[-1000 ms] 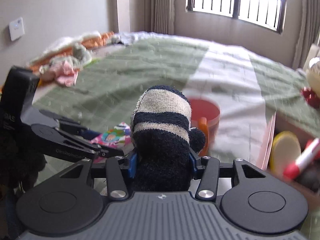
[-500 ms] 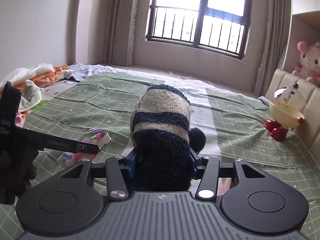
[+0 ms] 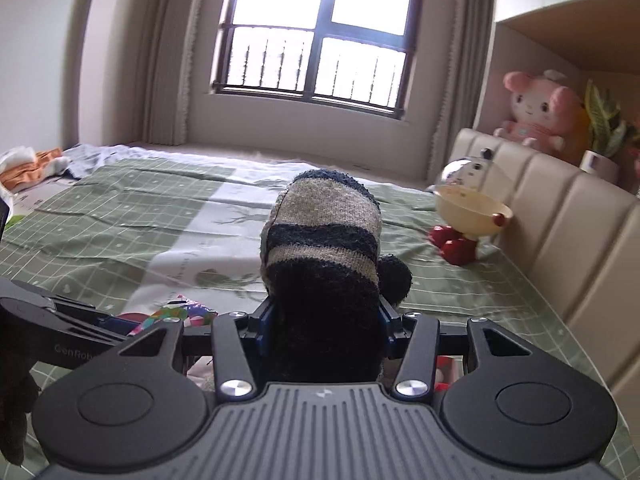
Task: Organize soft objects
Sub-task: 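Lower the tissue pack and sock into the pink box and open both tools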
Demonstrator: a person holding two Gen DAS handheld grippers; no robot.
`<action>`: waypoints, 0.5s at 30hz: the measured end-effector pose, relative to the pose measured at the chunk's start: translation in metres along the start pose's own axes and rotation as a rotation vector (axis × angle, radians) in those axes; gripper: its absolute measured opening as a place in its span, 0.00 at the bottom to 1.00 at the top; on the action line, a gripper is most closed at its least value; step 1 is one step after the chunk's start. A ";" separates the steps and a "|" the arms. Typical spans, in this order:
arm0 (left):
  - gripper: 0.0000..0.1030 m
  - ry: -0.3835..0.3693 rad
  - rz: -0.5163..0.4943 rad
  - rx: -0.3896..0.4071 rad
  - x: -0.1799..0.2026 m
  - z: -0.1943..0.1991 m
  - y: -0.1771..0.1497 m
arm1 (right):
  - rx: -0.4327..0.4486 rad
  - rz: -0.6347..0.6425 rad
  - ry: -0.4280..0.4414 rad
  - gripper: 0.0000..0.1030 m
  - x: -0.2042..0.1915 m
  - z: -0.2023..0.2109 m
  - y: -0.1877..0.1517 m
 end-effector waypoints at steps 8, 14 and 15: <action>0.52 -0.046 -0.054 -0.012 0.073 -0.046 0.018 | 0.014 -0.110 -0.035 0.47 0.074 0.005 0.002; 0.55 -0.096 -0.005 0.007 0.088 -0.096 0.033 | -0.059 -0.234 -0.023 0.48 0.109 -0.043 -0.025; 0.55 -0.094 0.007 -0.027 0.086 -0.111 0.029 | -0.099 -0.262 -0.016 0.48 0.114 -0.060 -0.037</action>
Point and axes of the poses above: each gripper's, at about its wrist camera, not at the fingertips, and z roughly against the way its jaws point, x to its right, y to its top, the point moved 7 cm from there along -z, roughly the way its jaws point, and after that the axes turned 9 degrees about -z, right-handed, at the moved point
